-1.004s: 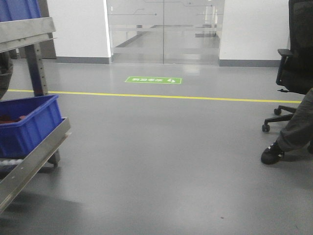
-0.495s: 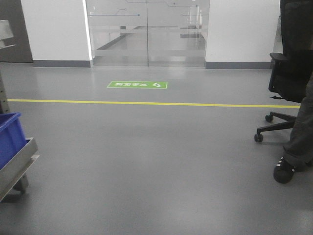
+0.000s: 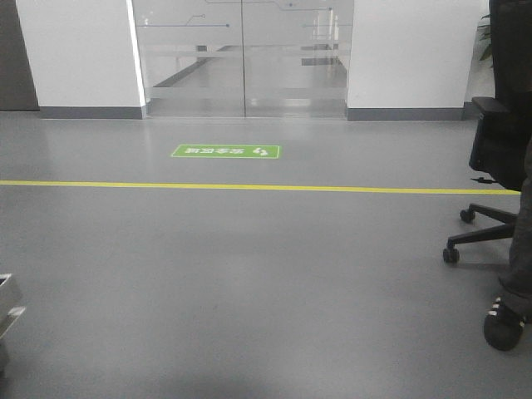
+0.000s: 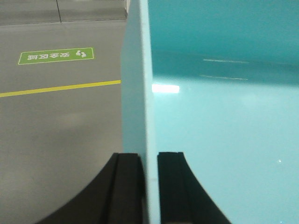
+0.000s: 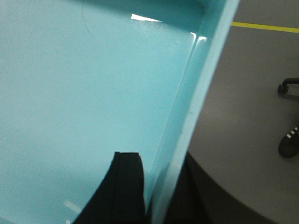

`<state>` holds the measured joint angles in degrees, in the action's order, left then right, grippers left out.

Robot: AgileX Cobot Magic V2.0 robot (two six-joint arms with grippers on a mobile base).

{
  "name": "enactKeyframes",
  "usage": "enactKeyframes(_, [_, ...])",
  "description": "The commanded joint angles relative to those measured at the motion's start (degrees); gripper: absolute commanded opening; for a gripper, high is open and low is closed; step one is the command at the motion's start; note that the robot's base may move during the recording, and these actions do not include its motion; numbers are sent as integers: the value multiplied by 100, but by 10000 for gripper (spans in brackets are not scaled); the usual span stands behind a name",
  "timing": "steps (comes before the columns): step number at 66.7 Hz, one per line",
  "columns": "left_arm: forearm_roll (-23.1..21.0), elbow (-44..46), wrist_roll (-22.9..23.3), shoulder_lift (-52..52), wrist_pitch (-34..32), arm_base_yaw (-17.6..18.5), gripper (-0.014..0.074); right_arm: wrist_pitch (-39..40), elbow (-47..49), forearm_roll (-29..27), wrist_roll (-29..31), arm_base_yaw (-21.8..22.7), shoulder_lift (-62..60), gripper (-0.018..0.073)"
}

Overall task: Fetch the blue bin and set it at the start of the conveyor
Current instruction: 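Hold the bin with both grippers while driving up to the red conveyor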

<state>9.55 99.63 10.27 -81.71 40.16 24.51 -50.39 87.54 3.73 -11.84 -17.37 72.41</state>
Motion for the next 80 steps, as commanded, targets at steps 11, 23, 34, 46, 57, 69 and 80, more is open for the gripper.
enactKeyframes(11, [-466,56,56,59,-393,81,-111,594,30,-282,180,-46,-46,-153])
enactKeyframes(23, [-466,56,56,59,-393,81,-111,594,30,-282,180,-46,-46,-153])
enactKeyframes(34, [-437,56,56,59,-393,81,-111,594,30,-282,180,-46,-46,-153])
enactKeyframes(46, [-349,56,56,59,-393,81,-111,594,30,-282,180,-46,-46,-153])
enactKeyframes(57, [-338,56,56,59,-393,81,-111,594,30,-282,180,-46,-46,-153])
enactKeyframes(69, [-297,56,56,59,-393,81,-111,594,30,-282,180,-46,-46,-153])
enactKeyframes(80, [-286,56,56,59,-393,81,-111,594,30,-282,180,-46,-46,-153])
